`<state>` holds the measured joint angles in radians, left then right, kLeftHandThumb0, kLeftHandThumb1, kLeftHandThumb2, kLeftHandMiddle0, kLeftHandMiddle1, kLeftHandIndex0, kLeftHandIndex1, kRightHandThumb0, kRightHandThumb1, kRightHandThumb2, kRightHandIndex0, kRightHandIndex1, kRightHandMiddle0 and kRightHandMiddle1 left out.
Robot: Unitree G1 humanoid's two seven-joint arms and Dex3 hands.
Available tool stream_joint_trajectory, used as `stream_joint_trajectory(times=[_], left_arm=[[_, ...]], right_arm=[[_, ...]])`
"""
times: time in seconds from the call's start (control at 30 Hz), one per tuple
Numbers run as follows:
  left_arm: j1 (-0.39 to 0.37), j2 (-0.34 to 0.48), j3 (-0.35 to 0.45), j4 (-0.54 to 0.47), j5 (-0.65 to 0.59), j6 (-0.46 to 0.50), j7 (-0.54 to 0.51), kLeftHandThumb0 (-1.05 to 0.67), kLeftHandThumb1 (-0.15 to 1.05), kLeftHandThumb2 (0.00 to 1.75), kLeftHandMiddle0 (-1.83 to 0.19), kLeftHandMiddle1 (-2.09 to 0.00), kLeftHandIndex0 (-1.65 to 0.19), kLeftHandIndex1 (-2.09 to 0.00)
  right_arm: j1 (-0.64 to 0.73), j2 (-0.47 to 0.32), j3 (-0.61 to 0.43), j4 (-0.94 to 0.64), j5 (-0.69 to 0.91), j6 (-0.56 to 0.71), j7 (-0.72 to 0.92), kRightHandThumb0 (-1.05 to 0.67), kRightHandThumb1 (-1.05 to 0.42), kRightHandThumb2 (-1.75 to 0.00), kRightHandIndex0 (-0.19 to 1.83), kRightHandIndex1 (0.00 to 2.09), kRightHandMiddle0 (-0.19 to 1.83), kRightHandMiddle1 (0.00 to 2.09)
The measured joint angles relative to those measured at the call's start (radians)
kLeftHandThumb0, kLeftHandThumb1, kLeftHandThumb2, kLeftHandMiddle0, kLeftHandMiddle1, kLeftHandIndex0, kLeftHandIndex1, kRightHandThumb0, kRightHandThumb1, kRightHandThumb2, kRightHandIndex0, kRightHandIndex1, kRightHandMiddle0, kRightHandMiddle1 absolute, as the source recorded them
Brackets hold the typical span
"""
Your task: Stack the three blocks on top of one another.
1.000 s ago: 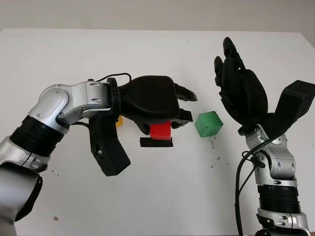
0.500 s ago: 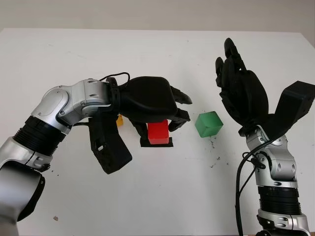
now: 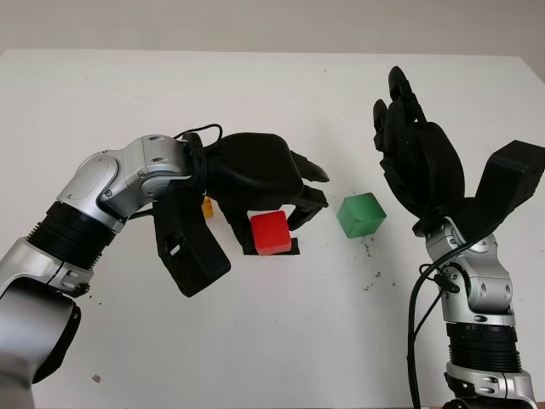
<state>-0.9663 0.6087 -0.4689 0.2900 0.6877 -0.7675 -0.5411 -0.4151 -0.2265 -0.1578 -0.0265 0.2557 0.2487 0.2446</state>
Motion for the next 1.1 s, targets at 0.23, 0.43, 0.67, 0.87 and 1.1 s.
stream_joint_trajectory(times=[0.23,0.43,0.67,0.87,1.1], left_arm=[[0.000,0.001,-0.001,0.012,0.059,-0.017,0.032,-0.51,0.91,0.05,-0.27,-0.05,-0.45,-1.38],[0.000,-0.001,-0.003,0.027,0.072,-0.036,0.050,-0.52,0.91,0.05,-0.28,-0.05,-0.47,-1.34],[0.000,-0.008,-0.011,0.040,0.080,-0.068,0.073,-0.58,0.94,0.06,-0.28,-0.05,-0.45,-1.36],[0.000,-0.013,-0.021,0.067,0.090,-0.101,0.110,-0.62,0.97,0.06,-0.27,-0.05,-0.39,-1.42],[0.000,-0.016,-0.029,0.084,0.120,-0.117,0.147,-0.62,0.98,0.06,-0.26,-0.04,-0.36,-1.42]], right_arm=[[0.004,0.000,0.000,-0.007,0.002,0.003,-0.001,-0.73,-1.05,-0.70,-0.19,0.00,-0.19,0.00],[0.013,0.000,0.000,-0.017,0.002,0.007,-0.002,-0.74,-1.05,-0.68,-0.19,0.00,-0.19,0.00],[0.023,0.000,0.000,-0.033,0.002,0.009,-0.001,-0.75,-1.05,-0.66,-0.19,0.00,-0.19,0.00],[0.028,0.000,-0.002,-0.043,0.011,0.016,-0.003,-0.73,-1.05,-0.67,-0.19,0.00,-0.19,0.00],[0.028,0.000,-0.002,-0.047,0.014,0.021,-0.009,-0.75,-1.05,-0.65,-0.19,0.00,-0.19,0.00]])
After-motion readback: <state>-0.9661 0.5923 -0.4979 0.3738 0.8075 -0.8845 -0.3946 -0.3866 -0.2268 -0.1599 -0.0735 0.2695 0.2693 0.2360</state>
